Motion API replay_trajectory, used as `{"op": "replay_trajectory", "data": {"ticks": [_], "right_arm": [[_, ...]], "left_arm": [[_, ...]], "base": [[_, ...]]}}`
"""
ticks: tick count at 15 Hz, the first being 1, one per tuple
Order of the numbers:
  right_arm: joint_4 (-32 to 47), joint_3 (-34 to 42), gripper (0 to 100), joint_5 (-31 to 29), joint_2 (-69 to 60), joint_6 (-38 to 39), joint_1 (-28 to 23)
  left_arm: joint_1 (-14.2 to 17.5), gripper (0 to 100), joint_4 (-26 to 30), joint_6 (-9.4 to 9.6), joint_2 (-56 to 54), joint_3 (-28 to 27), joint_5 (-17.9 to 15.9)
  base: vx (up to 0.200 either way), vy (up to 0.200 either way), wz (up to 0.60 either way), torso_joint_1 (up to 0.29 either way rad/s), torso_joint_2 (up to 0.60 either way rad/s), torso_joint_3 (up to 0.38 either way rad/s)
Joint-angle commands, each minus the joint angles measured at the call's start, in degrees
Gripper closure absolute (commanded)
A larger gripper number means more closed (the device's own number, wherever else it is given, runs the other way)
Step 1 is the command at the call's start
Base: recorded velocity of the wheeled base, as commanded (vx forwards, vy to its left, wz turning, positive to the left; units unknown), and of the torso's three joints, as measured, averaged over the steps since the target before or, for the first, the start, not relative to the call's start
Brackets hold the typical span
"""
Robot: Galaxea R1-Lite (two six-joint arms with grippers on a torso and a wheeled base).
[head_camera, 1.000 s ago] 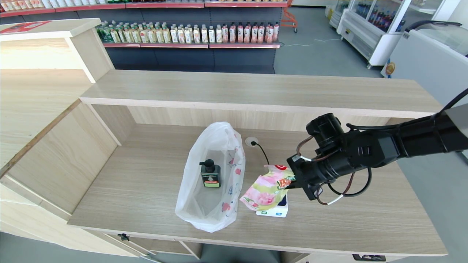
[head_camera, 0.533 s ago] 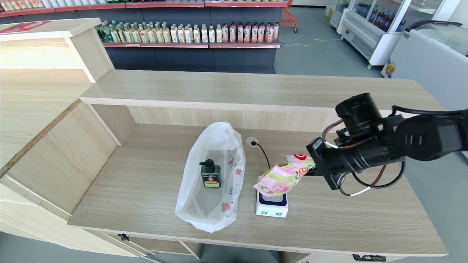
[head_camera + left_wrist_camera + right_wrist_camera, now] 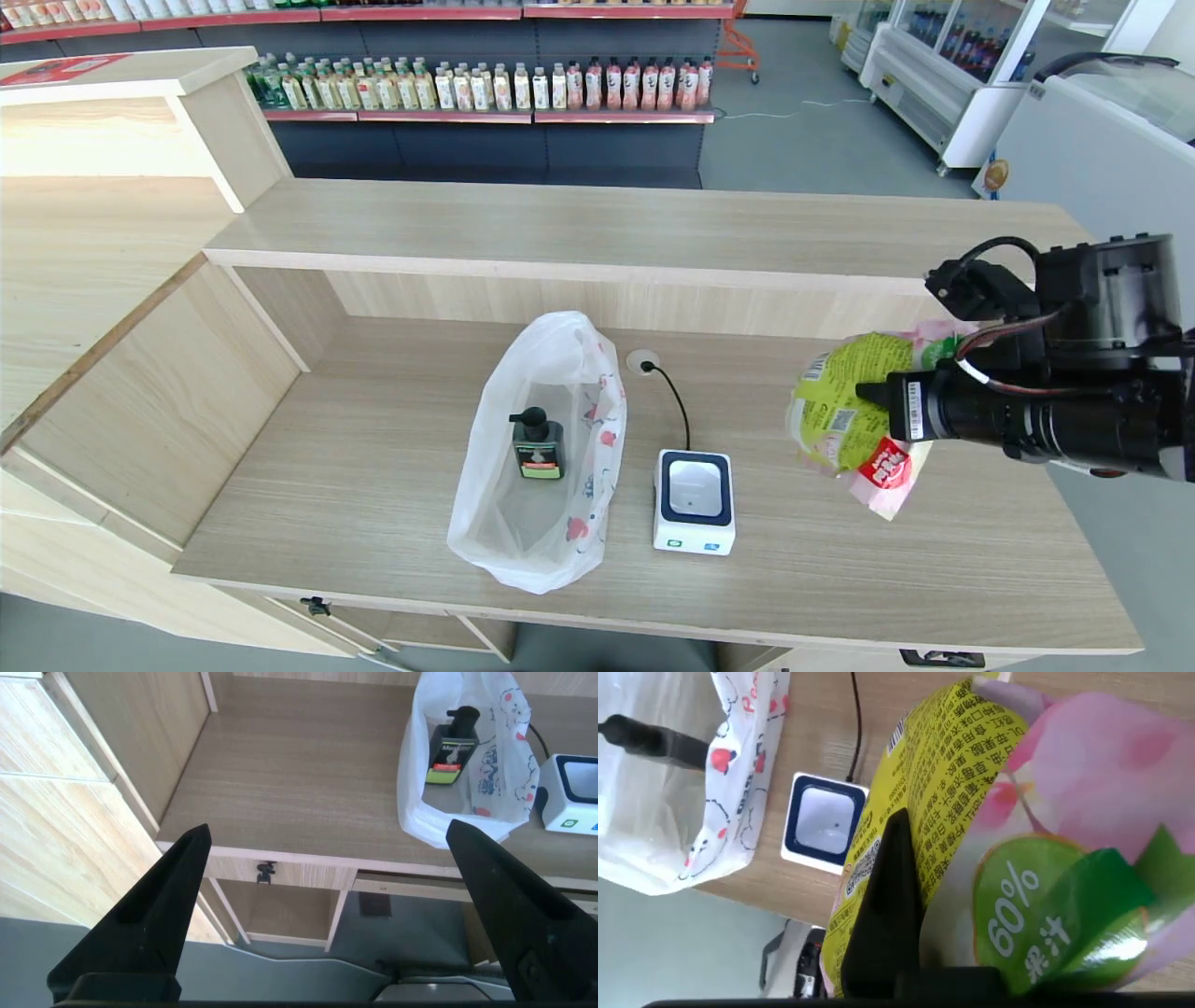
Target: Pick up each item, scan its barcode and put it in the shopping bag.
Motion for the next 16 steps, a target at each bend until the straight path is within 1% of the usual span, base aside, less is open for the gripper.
{"op": "replay_trajectory", "data": {"ticks": [1, 2, 3, 6, 9, 14, 16], "right_arm": [[-11.0, 11.1, 100, 8.8, -2.1, -5.0, -0.3], [-14.6, 13.4, 100, 10.7, -1.9, -6.0, -0.3], [-16.4, 13.9, 100, 12.0, -1.8, -6.0, -0.2], [-16.9, 13.6, 100, 19.8, -2.9, -6.0, -0.3], [-16.9, 13.7, 100, 23.1, -3.4, -6.2, -0.3], [-16.8, 13.5, 100, 25.0, -4.1, -6.2, -0.3], [-16.8, 13.5, 100, 28.0, -4.8, -6.1, -0.6]], "left_arm": [[0.1, 0, 0.0, 0.0, 0.0, 0.0, 0.0], [0.1, 0, 0.0, 0.0, 0.0, 0.0, 0.0], [0.1, 0, 0.0, 0.0, 0.0, 0.0, 0.0], [0.1, 0, 0.0, 0.0, 0.0, 0.0, 0.0], [0.1, 0, 0.0, 0.0, 0.0, 0.0, 0.0], [0.1, 0, 0.0, 0.0, 0.0, 0.0, 0.0], [0.1, 0, 0.0, 0.0, 0.0, 0.0, 0.0]], "base": [[0.0, 0.0, 0.0, 0.0, 0.0, 0.0], [0.0, 0.0, 0.0, 0.0, 0.0, 0.0], [0.0, 0.0, 0.0, 0.0, 0.0, 0.0], [0.0, 0.0, 0.0, 0.0, 0.0, 0.0], [0.0, 0.0, 0.0, 0.0, 0.0, 0.0], [0.0, 0.0, 0.0, 0.0, 0.0, 0.0], [0.0, 0.0, 0.0, 0.0, 0.0, 0.0]]}}
